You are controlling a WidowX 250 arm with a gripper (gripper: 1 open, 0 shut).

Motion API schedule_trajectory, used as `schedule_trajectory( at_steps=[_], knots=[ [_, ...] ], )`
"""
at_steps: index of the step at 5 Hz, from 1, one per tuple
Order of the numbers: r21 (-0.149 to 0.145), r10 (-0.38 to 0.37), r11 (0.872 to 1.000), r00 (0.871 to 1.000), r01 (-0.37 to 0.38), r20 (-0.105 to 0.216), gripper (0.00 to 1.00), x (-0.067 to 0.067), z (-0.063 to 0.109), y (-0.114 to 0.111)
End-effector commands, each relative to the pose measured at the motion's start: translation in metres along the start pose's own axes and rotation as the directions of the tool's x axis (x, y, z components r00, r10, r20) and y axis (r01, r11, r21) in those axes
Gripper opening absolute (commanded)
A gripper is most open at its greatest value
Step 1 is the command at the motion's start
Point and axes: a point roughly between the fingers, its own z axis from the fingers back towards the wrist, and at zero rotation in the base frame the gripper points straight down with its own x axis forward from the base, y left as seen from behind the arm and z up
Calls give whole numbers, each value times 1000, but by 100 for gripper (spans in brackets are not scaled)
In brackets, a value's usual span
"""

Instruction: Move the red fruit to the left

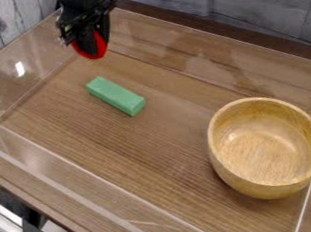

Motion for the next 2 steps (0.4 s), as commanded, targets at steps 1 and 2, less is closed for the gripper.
schedule_trajectory(
  at_steps=[1, 2],
  knots=[
    [-51, 24, 998, 999, -22, 48, 0, 20, 1, -15],
    [-43, 54, 998, 997, -51, 57, 0, 25, -1, -16]
  ],
)
